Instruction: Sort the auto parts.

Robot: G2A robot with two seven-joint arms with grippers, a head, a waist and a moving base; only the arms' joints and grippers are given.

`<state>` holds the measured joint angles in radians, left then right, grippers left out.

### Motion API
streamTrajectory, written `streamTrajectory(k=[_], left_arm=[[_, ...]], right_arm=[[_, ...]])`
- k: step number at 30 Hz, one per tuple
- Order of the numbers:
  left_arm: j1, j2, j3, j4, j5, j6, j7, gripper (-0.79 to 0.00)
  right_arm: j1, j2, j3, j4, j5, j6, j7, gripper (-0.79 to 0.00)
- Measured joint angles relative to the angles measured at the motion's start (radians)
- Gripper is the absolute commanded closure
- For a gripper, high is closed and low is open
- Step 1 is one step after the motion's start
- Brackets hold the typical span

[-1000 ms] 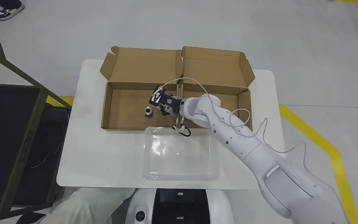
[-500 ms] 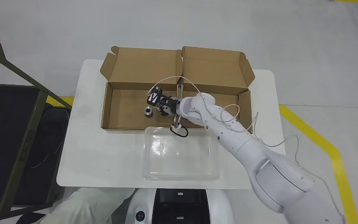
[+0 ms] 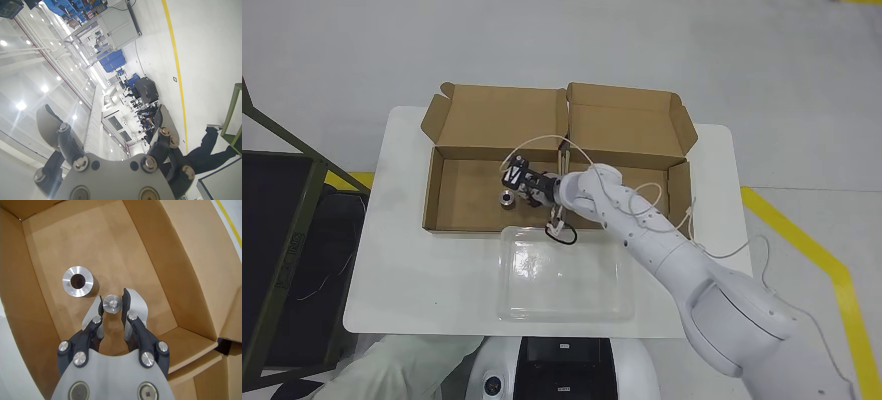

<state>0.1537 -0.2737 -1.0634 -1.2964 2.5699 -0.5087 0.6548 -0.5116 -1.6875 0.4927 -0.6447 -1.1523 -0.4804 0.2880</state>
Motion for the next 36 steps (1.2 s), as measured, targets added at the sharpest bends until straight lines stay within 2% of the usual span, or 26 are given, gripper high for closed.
streamTrajectory(k=[9,21,27,32,36], left_arm=[[0.0,0.0,0.0,0.0,0.0,0.0,0.0,-0.785],[0.0,0.0,0.0,0.0,0.0,0.0,0.0,-0.785],[0.0,0.0,0.0,0.0,0.0,0.0,0.0,-0.785],[0.0,0.0,0.0,0.0,0.0,0.0,0.0,-0.785],[0.0,0.0,0.0,0.0,0.0,0.0,0.0,-0.785]], right_arm=[[0.001,0.013,0.04,-0.045,-0.021,-0.015,-0.023,-0.292],[-0.082,0.093,0.184,-0.227,0.0,-0.11,-0.055,-0.329],[-0.201,0.159,0.3,-0.43,-0.007,-0.179,-0.033,-0.339],[-0.341,0.215,0.415,-0.636,-0.019,-0.218,0.014,-0.357],[-0.455,0.255,0.525,-0.783,-0.044,-0.244,0.004,-0.379]])
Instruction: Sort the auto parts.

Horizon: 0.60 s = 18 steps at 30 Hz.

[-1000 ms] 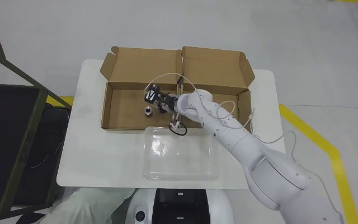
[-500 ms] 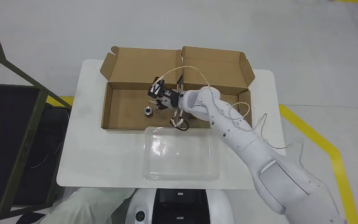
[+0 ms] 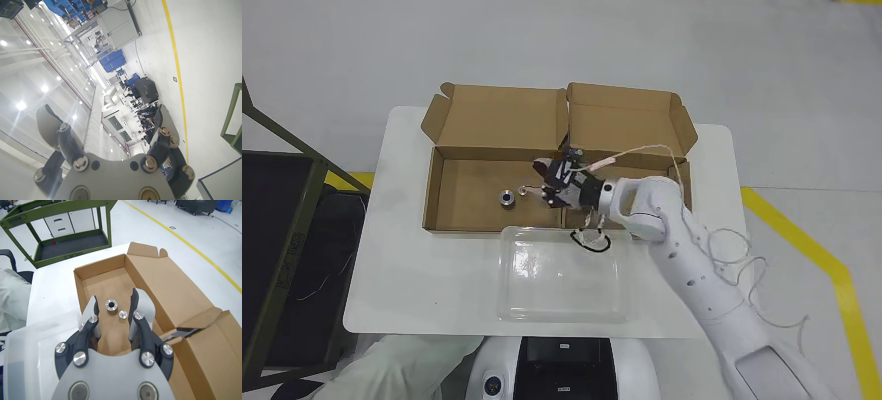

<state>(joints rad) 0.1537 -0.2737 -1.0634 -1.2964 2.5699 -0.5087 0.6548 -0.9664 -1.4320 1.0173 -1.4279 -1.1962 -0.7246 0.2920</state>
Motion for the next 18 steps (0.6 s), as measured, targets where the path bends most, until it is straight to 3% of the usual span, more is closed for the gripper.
streamTrajectory(k=[4,7,13,18], left_arm=[[0.0,0.0,0.0,0.0,0.0,0.0,0.0,-0.785],[0.0,0.0,0.0,0.0,0.0,0.0,0.0,-0.785],[0.0,0.0,0.0,0.0,0.0,0.0,0.0,-0.785],[0.0,0.0,0.0,0.0,0.0,0.0,0.0,-0.785]], right_arm=[[-0.128,0.038,0.125,-0.12,-0.043,-0.021,-0.052,-0.4],[-0.205,0.058,0.202,-0.176,-0.062,-0.034,-0.089,-0.579],[-0.313,0.085,0.317,-0.254,-0.11,-0.023,-0.166,-0.763],[-0.39,0.101,0.381,-0.321,-0.177,0.02,-0.224,-0.785]])
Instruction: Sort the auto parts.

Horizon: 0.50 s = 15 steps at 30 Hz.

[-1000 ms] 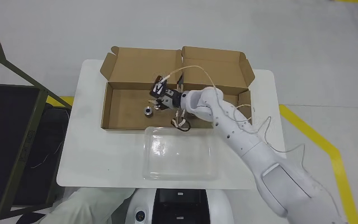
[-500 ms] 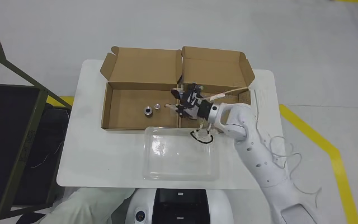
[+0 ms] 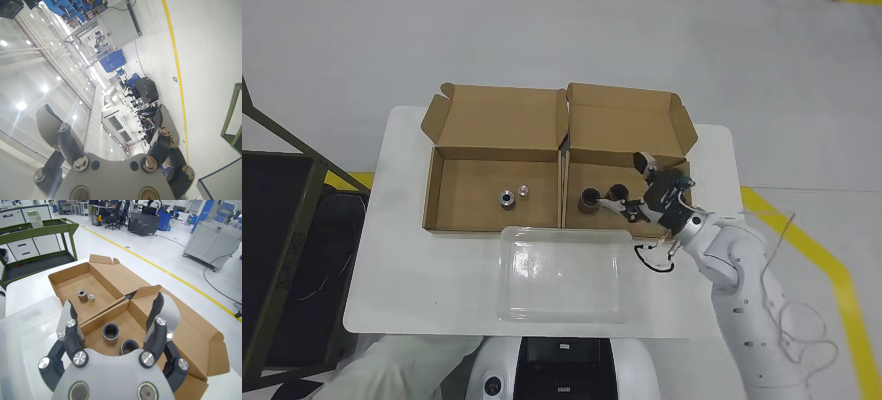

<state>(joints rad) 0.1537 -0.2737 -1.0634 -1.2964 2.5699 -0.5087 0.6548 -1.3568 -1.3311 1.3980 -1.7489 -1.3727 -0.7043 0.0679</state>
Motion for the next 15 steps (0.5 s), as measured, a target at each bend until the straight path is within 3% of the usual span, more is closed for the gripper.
streamTrajectory(k=[15], left_arm=[[0.0,0.0,0.0,0.0,0.0,0.0,0.0,-0.785]], right_arm=[[-0.244,0.031,0.171,-0.132,-0.05,0.134,-0.163,-0.785]])
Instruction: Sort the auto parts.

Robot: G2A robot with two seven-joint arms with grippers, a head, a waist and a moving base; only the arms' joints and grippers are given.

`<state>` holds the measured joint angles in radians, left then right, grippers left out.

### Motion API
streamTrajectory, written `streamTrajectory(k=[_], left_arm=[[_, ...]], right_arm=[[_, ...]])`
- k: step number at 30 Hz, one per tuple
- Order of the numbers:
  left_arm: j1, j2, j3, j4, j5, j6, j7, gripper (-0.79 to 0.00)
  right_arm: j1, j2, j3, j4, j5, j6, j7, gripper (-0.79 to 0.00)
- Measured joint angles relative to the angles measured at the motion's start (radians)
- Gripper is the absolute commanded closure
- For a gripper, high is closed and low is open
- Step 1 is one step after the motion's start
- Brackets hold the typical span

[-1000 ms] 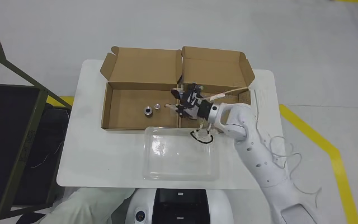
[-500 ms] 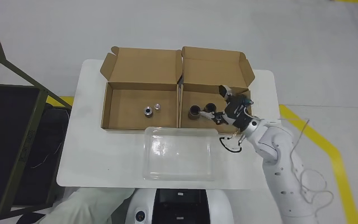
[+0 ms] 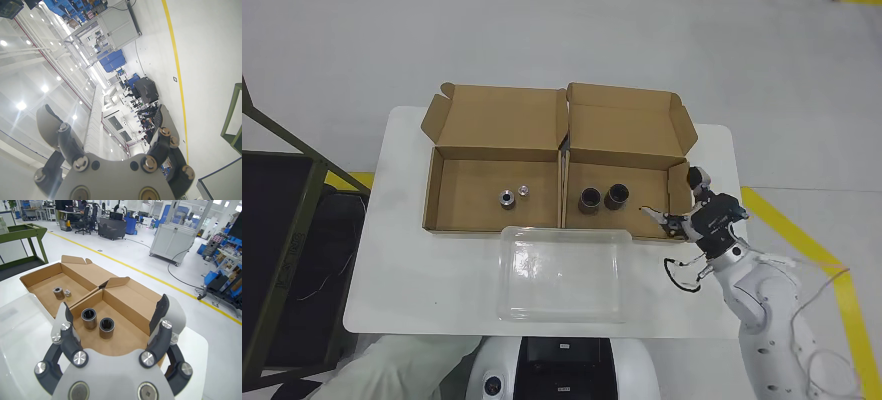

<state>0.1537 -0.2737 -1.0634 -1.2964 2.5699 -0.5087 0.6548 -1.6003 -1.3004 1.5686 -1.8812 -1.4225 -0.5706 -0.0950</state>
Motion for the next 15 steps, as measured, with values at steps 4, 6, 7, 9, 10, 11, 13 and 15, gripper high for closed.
streamTrajectory(k=[4,6,7,9,10,11,13,15], left_arm=[[0.0,0.0,0.0,0.0,0.0,0.0,0.0,-0.785],[0.0,0.0,0.0,0.0,0.0,0.0,0.0,-0.785],[0.0,0.0,0.0,0.0,0.0,0.0,0.0,-0.785],[0.0,0.0,0.0,0.0,0.0,0.0,0.0,-0.785],[0.0,0.0,0.0,0.0,0.0,0.0,0.0,-0.785],[0.0,0.0,0.0,0.0,0.0,0.0,0.0,-0.784],[0.0,0.0,0.0,0.0,0.0,0.0,0.0,-0.785],[0.0,0.0,0.0,0.0,0.0,0.0,0.0,-0.784]], right_arm=[[-0.066,0.007,0.059,-0.033,0.013,0.017,-0.039,-0.785],[-0.087,0.01,0.076,-0.044,0.018,0.02,-0.049,-0.785],[-0.099,0.011,0.084,-0.051,0.018,0.023,-0.054,-0.785],[-0.114,0.012,0.091,-0.06,0.022,0.03,-0.063,-0.785],[-0.121,0.013,0.096,-0.062,0.024,0.034,-0.071,-0.785],[-0.125,0.014,0.098,-0.062,0.025,0.037,-0.076,-0.785],[-0.126,0.014,0.1,-0.062,0.026,0.039,-0.079,-0.785],[-0.126,0.014,0.1,-0.062,0.026,0.039,-0.078,-0.785]])
